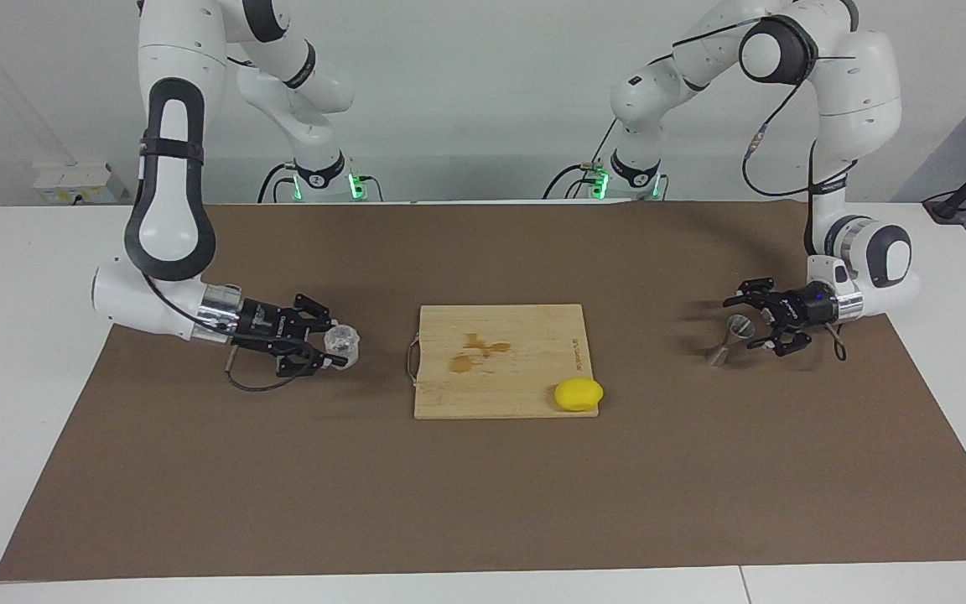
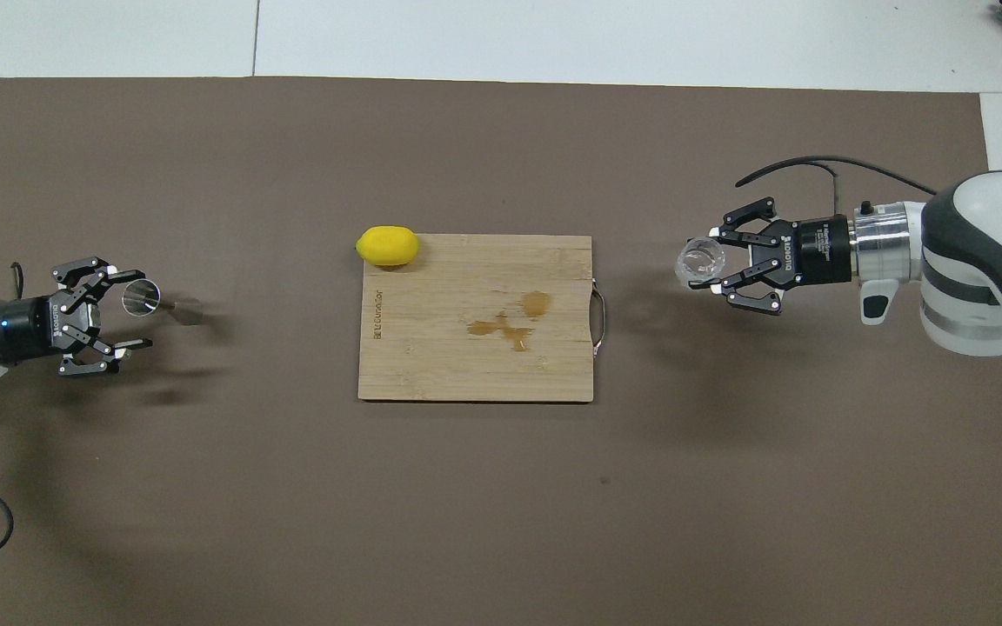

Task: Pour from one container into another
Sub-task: 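Raise the right gripper's clear cup while the left gripper grasps the dark cup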

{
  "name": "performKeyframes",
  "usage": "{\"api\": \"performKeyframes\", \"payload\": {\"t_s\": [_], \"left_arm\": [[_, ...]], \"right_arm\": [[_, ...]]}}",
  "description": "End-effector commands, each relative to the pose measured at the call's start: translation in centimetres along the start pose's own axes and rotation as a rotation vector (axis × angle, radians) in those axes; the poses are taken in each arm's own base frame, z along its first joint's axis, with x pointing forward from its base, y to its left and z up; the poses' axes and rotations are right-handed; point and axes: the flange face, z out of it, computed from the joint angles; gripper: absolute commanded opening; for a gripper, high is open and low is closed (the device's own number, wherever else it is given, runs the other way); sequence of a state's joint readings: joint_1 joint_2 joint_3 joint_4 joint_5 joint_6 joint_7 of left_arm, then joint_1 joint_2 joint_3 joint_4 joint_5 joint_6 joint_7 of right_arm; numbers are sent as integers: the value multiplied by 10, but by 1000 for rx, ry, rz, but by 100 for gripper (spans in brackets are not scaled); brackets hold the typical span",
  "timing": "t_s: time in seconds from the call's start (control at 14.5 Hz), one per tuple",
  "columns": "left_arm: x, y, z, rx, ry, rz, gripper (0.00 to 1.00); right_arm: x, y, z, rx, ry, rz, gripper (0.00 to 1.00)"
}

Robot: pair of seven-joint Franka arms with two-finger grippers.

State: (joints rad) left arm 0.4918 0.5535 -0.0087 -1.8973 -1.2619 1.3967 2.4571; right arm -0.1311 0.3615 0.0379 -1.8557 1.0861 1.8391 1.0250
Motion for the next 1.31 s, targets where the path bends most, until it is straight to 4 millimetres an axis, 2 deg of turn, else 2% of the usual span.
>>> {"api": "performKeyframes", "payload": {"t_s": [0.0,0.14,0.28,0.48,0.62,0.76,0.9,1.04,1.11,1.25], "left_arm": [[5,6,11,24,2,18,96],[5,8,12,25,4,16,95],[5,7,12,25,3,17,89],[5,7,11,27,0,16,69],[5,7,11,29,-1,18,51],[5,7,10,30,-2,18,42],[7,4,11,36,2,23,40],[14,-2,22,30,17,29,40],[16,-4,24,29,17,31,40],[29,-8,41,10,20,30,40]], "right_arm": [[-6,4,-5,10,31,29,0],[-7,4,-6,9,32,28,0],[-8,4,-6,11,34,27,0],[-14,4,-7,12,35,22,0],[-20,4,-10,19,35,42,0],[-29,3,-14,38,22,68,0],[-35,2,-11,40,-12,67,0],[-45,1,-13,72,-78,79,0],[-44,1,-12,77,-92,84,0],[-47,1,-12,84,-108,67,0]]}}
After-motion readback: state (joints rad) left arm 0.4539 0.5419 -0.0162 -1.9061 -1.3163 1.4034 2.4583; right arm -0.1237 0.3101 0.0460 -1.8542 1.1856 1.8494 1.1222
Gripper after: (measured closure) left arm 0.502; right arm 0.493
